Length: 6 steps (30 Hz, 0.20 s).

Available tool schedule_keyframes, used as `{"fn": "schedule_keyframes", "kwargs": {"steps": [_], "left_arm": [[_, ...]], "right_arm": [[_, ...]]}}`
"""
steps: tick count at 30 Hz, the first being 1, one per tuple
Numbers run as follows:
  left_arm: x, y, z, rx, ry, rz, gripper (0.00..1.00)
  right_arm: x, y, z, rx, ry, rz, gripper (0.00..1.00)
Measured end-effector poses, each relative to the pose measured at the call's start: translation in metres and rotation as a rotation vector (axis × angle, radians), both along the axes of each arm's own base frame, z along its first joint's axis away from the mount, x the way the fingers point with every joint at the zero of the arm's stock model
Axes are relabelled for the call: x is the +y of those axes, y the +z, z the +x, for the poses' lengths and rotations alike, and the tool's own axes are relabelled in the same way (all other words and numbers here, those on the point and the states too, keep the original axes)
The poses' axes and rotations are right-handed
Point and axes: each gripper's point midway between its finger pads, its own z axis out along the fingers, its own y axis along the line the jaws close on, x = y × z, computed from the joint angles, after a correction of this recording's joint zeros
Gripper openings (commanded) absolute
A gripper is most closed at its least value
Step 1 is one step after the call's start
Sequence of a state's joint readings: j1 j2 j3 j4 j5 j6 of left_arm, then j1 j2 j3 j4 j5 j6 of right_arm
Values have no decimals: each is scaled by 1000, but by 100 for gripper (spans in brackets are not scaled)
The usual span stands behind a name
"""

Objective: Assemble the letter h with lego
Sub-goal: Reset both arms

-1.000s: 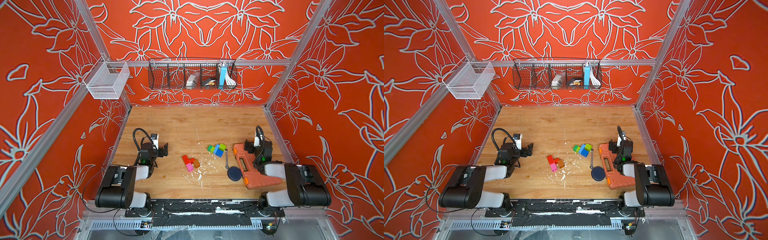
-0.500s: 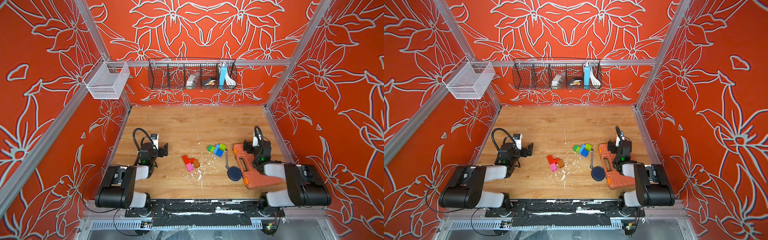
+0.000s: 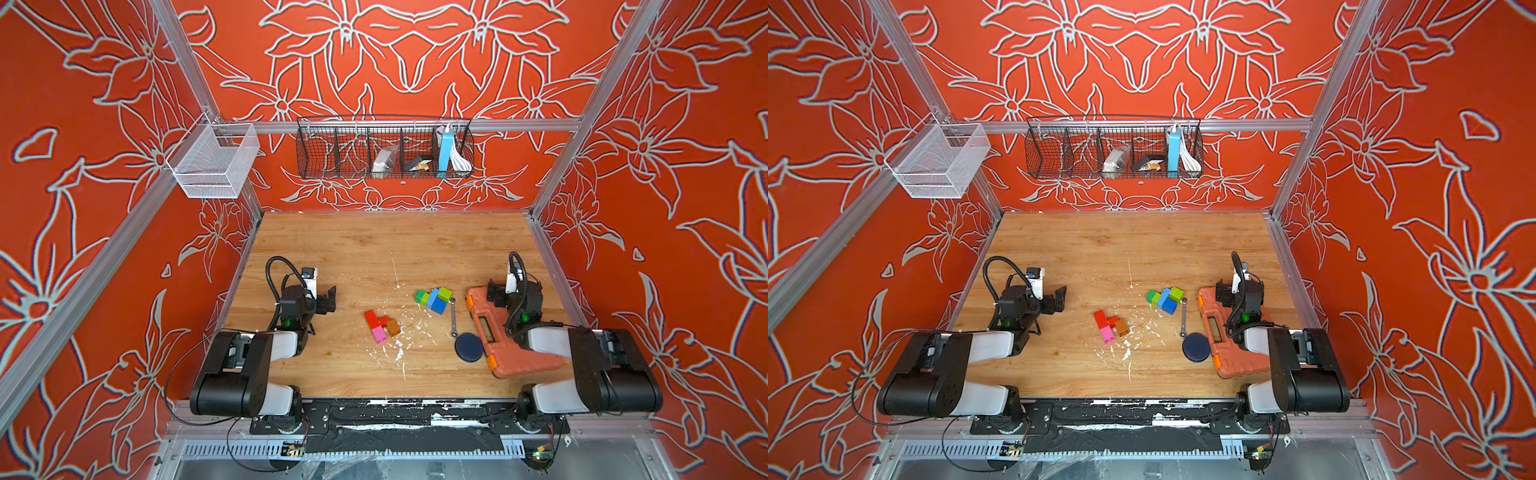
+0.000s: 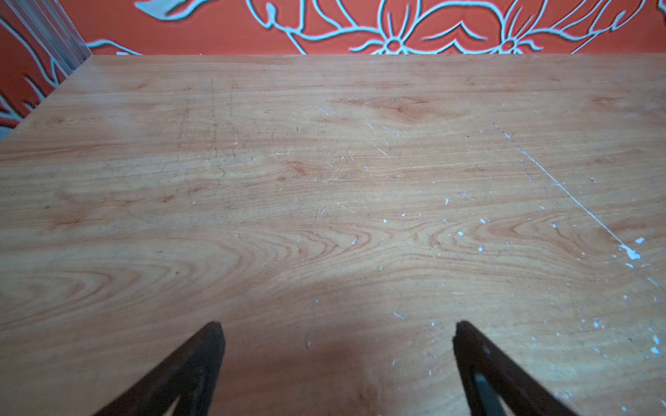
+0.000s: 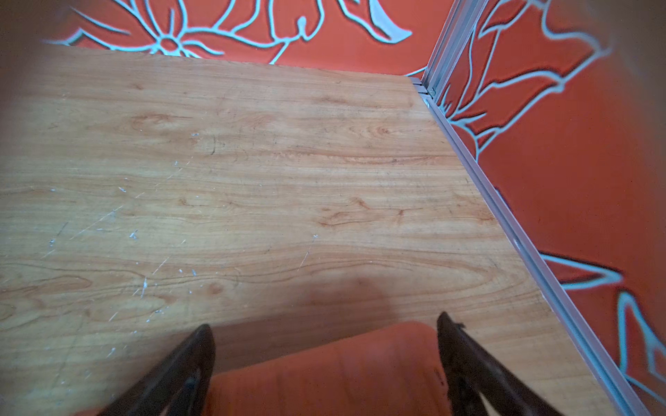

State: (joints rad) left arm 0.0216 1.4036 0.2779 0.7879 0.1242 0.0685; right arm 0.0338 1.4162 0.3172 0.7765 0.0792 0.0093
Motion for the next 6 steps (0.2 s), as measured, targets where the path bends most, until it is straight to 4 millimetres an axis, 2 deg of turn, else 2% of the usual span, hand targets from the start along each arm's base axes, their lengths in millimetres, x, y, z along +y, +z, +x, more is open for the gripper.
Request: {"fn": "schedule_keyframes", "kwargs": {"steps": [6], "left_arm": [[0, 0, 0, 1, 1, -2, 99]], "right_arm": [[-1, -1, 0, 5, -2, -2, 98]]}}
